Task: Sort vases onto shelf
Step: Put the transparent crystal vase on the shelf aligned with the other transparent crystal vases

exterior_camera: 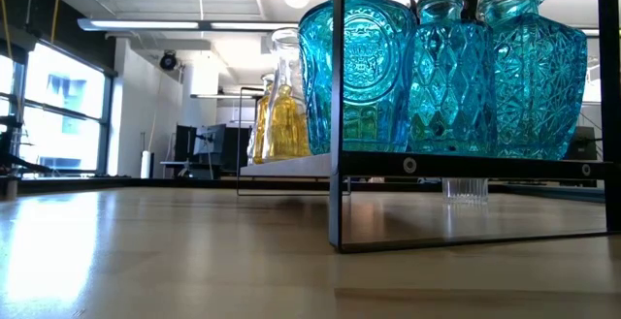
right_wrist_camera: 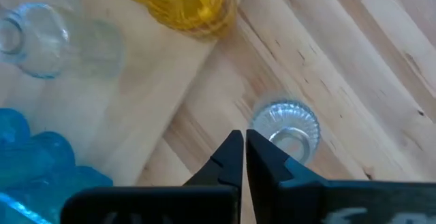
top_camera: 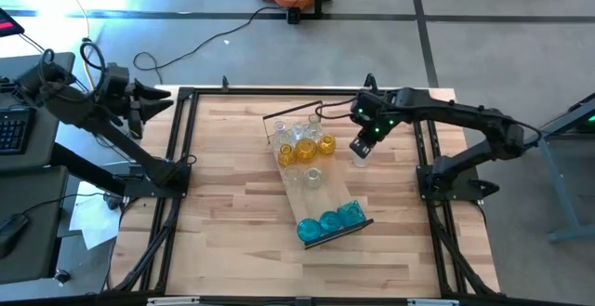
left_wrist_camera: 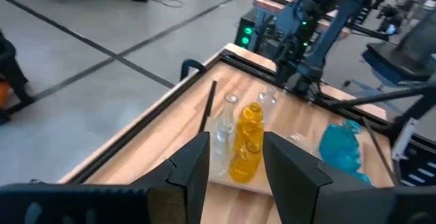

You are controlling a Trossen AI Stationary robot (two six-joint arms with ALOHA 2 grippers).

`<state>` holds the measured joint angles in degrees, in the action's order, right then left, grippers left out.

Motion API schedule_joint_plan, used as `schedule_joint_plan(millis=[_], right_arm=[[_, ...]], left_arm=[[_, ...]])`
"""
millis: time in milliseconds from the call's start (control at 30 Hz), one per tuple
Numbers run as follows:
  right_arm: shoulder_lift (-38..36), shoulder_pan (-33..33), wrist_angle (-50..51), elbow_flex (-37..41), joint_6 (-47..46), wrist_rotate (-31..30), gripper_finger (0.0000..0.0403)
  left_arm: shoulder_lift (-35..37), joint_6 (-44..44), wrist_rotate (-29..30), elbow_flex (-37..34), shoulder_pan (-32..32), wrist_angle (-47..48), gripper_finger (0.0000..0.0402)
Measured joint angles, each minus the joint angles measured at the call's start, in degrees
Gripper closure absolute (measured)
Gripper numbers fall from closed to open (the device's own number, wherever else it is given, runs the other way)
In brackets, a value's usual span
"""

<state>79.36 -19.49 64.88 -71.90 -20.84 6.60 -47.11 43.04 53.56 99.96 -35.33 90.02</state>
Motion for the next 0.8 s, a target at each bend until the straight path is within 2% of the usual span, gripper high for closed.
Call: schedule_joint_plan(millis=[133,367,500,633,800], right_arm=[[0.4,0.3,0.6,0.0,1.1,1.1,0.0379],[1.6,0.3,2.1,0.0,1.2,0.2,0.0277],[2.8,0.4,3.8,0.0,2.7,-3.0,0.0238],[3.9,0.4,4.1,0.0,3.4,-4.9,0.0230],[5.1,0.4,3.8,0.5,3.9,-4.9,0.0242]], left_arm=[[0.5,-0.2,-0.8,0.0,0.0,0.0,0.0275],[0.5,-2.2,-1.5,0.0,0.0,0.0,0.0275],[0.5,-2.2,-1.6,0.0,0.0,0.0,0.0275],[0.5,-1.7,-2.5,0.0,0.0,0.0,0.0275],[0.5,-1.7,-2.7,0.0,0.0,0.0,0.0275]])
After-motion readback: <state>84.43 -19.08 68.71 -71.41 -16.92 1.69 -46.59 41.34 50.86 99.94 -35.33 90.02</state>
